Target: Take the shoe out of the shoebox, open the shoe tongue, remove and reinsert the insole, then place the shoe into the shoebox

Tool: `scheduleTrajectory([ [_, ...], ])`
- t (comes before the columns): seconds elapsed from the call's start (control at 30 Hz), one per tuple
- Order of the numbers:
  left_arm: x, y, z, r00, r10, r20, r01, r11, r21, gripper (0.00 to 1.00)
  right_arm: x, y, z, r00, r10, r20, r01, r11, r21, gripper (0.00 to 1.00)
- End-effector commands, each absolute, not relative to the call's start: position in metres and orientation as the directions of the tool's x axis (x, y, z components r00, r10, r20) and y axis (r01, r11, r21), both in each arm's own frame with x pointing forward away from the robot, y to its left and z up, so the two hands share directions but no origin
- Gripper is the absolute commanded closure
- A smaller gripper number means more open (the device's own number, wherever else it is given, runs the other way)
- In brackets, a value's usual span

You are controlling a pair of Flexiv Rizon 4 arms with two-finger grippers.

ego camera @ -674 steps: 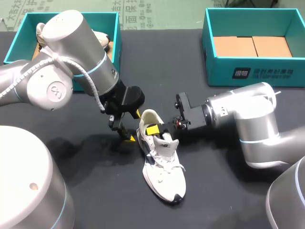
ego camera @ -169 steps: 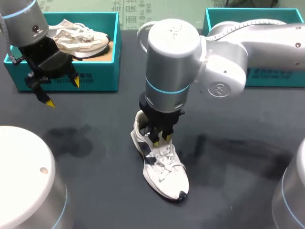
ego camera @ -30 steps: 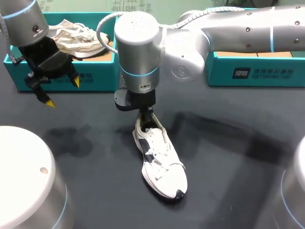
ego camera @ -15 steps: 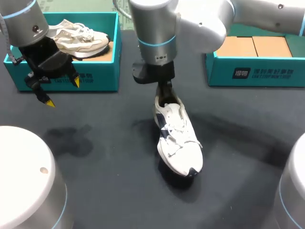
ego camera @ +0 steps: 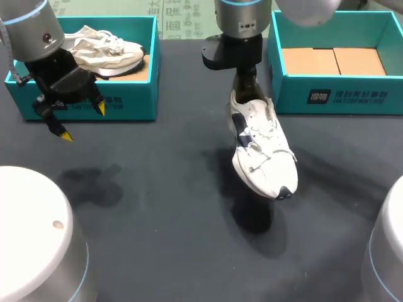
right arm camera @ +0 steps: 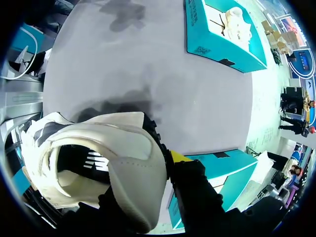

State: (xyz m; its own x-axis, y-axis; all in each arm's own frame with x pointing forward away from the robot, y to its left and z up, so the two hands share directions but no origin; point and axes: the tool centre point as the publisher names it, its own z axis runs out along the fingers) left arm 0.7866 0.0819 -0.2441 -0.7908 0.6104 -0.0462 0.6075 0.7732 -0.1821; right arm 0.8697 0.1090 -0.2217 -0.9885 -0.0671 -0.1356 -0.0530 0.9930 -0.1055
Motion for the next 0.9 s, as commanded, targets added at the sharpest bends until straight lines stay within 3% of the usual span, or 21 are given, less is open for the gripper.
scheduleTrajectory([
  [0.03,0.785,0.082,-0.244,-0.791,0.611,-0.047,0.608,0.773,-0.179,0.0,0.867,0.105,-0.221,-0.988,-0.068,-0.14,-0.054,0.994,-0.099,1.0],
  [0.2,0.785,0.082,-0.244,-0.791,0.611,-0.047,0.608,0.773,-0.179,0.0,0.873,0.09,-0.207,-0.981,-0.021,-0.194,0.004,0.992,-0.124,1.0],
  [0.23,0.785,0.082,-0.244,-0.791,0.611,-0.047,0.608,0.773,-0.179,0.0,0.876,0.085,-0.2,-0.98,-0.022,-0.197,0.015,0.983,-0.183,1.0],
  [0.5,0.785,0.082,-0.244,-0.791,0.611,-0.047,0.608,0.773,-0.179,0.0,0.902,0.054,-0.162,-0.964,0.014,-0.266,0.063,0.982,-0.179,1.0],
  [0.9,0.785,0.082,-0.244,-0.791,0.611,-0.047,0.608,0.773,-0.179,0.0,0.987,-0.023,-0.135,-0.955,0.04,-0.295,0.114,0.965,-0.238,1.0],
])
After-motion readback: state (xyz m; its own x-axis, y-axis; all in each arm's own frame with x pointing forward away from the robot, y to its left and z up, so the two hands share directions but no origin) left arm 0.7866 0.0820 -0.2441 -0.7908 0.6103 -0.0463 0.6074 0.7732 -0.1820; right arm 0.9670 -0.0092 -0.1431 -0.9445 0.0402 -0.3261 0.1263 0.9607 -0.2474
